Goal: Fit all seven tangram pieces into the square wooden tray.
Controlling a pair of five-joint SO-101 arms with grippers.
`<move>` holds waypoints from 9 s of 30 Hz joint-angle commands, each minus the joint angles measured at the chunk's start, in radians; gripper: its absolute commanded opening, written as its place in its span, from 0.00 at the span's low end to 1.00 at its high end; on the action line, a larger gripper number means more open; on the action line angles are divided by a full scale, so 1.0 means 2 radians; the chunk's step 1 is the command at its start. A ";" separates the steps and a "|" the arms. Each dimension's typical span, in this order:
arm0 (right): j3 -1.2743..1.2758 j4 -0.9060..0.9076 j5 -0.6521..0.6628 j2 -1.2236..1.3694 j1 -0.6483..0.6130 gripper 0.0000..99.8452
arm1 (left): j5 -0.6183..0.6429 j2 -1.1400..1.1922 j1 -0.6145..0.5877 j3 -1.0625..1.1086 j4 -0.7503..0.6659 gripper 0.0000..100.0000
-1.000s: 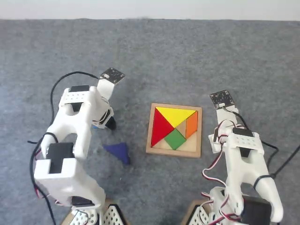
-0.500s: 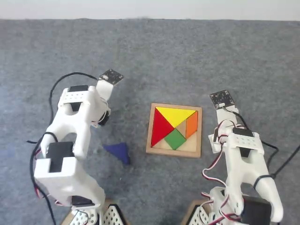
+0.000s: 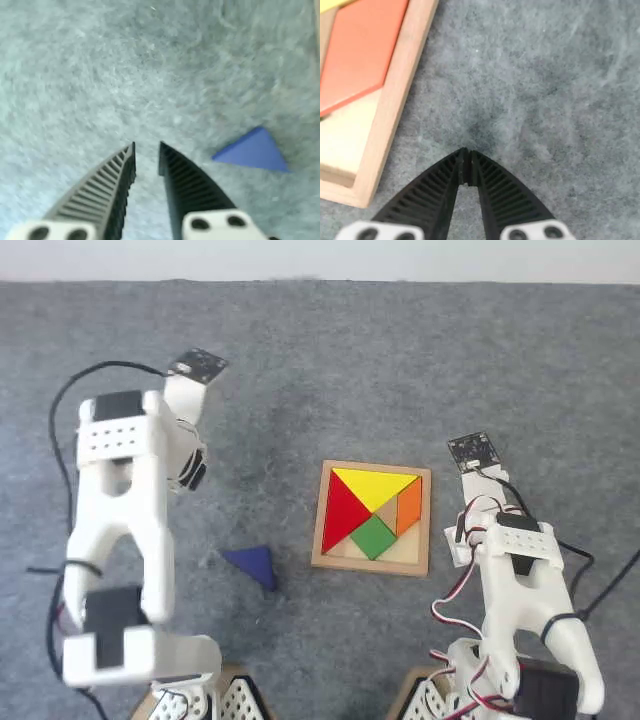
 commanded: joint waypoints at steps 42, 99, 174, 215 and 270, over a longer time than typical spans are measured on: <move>-0.012 -0.016 0.002 -0.003 -0.001 0.01 | 0.126 -0.190 0.108 0.261 -0.150 0.10; -0.012 -0.016 0.005 -0.004 -0.001 0.01 | 0.269 0.061 0.162 0.150 -0.147 0.26; -0.012 -0.016 0.004 -0.003 -0.001 0.01 | 0.122 -0.005 0.193 0.227 -0.157 0.11; -0.012 -0.016 0.005 -0.003 -0.001 0.01 | -0.133 -0.034 0.157 0.331 -0.150 0.16; 0.073 0.005 -0.043 -0.224 0.009 0.01 | 0.331 0.200 0.485 -0.158 -0.129 0.11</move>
